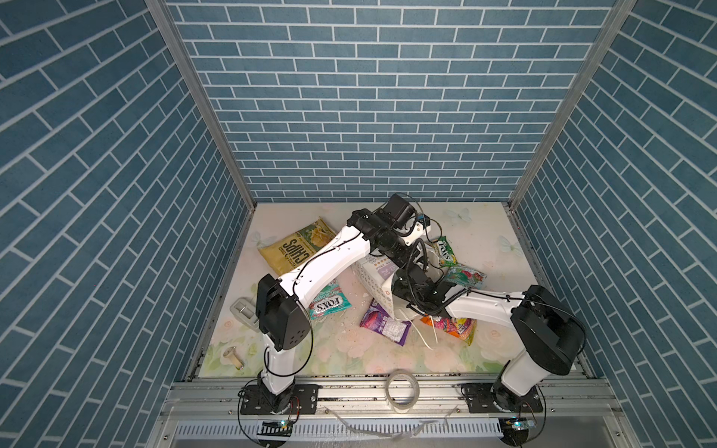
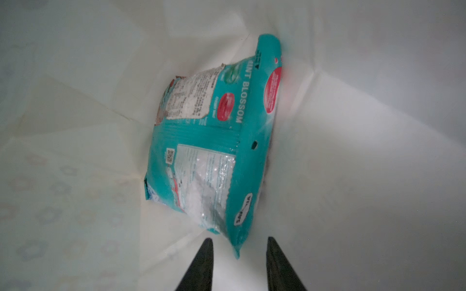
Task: Take the snacks out of the paper bag
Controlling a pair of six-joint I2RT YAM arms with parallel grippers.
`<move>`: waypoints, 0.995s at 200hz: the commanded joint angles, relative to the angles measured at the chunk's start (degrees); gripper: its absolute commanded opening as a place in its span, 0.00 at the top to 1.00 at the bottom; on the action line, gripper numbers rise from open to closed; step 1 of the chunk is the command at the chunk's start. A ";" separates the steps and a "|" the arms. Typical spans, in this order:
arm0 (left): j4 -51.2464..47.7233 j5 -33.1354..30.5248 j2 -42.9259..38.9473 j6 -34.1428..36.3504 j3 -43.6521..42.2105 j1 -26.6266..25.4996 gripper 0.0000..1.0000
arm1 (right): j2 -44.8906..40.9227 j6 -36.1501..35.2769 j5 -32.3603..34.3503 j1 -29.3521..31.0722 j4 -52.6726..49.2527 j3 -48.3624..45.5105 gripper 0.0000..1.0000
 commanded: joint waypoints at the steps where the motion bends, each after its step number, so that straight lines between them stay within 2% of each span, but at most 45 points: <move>1: -0.96 3.93 0.19 0.13 0.98 -1.17 1.00 | 2.49 -0.67 -0.03 -0.03 -1.87 2.25 0.64; 29: -1.21 4.69 0.15 0.35 0.88 -1.22 1.00 | 3.67 -0.88 1.14 -0.02 -2.42 2.79 0.65; 90: -1.83 7.03 1.18 0.45 1.33 -1.22 1.00 | 6.77 -1.03 0.02 0.03 -0.77 4.31 0.75; 129: -2.16 7.07 1.12 0.57 1.13 -1.30 1.00 | 7.39 -1.12 0.05 0.05 -0.31 4.90 0.75; 155: -2.95 4.23 1.46 -0.17 1.39 -1.22 1.00 | 5.20 -1.98 -2.05 -0.01 5.18 2.27 0.74; 199: -2.64 2.12 2.64 -2.47 2.57 -1.22 1.00 | 2.14 -3.98 -5.90 -0.02 3.91 3.09 0.72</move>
